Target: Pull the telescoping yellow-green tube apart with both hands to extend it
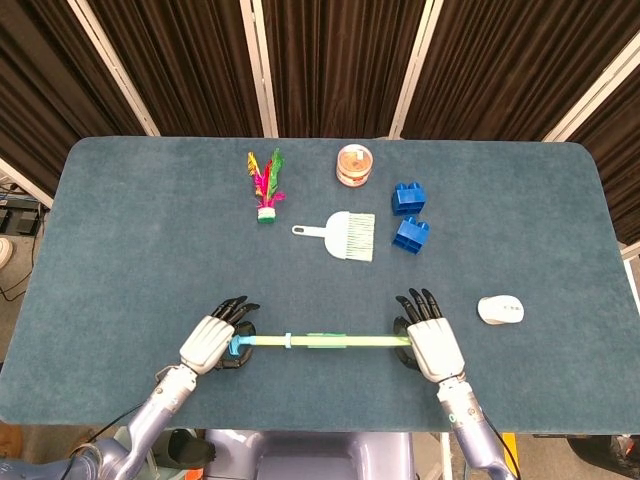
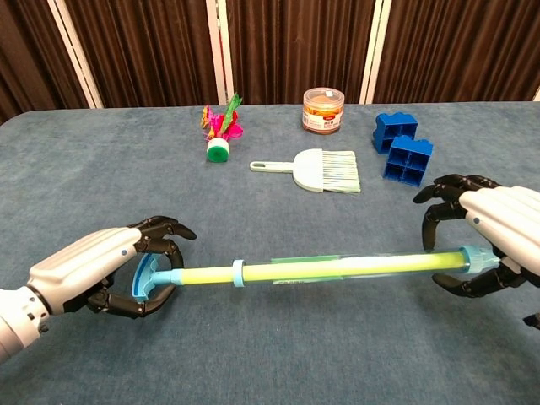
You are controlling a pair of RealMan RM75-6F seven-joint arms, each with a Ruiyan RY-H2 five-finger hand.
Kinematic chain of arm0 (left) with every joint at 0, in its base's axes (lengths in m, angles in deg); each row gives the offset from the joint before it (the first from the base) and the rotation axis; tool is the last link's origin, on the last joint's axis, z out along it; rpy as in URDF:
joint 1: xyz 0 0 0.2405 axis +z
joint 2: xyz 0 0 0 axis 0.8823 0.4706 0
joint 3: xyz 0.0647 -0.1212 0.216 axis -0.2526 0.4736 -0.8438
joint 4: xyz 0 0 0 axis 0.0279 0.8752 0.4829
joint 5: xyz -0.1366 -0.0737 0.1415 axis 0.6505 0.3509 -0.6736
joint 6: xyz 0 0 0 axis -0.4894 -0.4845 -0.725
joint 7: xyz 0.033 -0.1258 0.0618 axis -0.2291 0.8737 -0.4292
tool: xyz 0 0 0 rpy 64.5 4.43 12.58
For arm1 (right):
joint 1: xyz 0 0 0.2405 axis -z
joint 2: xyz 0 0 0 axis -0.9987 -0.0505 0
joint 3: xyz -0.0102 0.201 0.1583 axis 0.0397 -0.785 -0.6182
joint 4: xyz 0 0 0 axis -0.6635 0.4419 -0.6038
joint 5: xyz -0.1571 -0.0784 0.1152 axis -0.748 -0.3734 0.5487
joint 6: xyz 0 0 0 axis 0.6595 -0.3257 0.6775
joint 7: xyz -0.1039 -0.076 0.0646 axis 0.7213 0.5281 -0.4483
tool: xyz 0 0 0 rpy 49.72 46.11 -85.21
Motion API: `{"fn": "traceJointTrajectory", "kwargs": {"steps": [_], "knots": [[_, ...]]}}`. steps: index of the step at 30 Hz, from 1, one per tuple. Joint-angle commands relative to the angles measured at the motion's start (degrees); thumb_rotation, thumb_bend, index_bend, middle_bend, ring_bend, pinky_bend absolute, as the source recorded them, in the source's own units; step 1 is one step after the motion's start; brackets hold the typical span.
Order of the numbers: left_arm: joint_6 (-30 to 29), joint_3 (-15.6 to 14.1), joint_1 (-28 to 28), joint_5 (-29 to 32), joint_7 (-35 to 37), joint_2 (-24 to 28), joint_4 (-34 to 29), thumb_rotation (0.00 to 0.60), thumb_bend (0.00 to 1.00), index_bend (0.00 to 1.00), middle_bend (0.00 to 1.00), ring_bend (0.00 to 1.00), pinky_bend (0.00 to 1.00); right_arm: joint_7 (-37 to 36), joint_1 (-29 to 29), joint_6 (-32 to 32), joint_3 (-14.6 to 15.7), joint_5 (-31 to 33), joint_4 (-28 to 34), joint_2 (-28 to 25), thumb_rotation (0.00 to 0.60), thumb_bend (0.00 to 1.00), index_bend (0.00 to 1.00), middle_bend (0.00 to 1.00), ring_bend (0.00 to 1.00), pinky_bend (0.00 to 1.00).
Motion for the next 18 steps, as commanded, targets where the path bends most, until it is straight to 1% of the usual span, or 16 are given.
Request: {"fn": "traceJointTrajectory", "kwargs": {"steps": [1, 5, 18], "knots": [[-1.3, -0.2, 0.3, -0.4, -0.3, 1.0, -1.4, 0.600, 0.67, 0.64, 0.16, 0.05, 0.10, -0.2, 0.0, 0.2, -0.3, 0.2, -0.3, -0.1, 0.600, 0.38, 0.72, 0.19, 0.08, 0.08], [-2.8, -0.3, 0.6, -0.8, -1.5, 2.5, -3.5, 0.600, 0.71, 0.65, 0.17, 0.06, 0.10, -0.8, 0.1, 0.5, -0.8, 0.7, -0.9, -0.5, 0.600, 0.38, 0.74, 0.20, 0.08, 0.08], [-4.5, -0.8, 1.1, -1.3, -5.2, 6.7, -9.2, 0.600, 0.71, 0.65, 0.17, 0.06, 0.10, -2.0, -0.1, 0.4, -2.5, 2.8, -3.0, -1.7, 0.600, 0.39, 0.76, 0.21, 0.08, 0.08]]}}
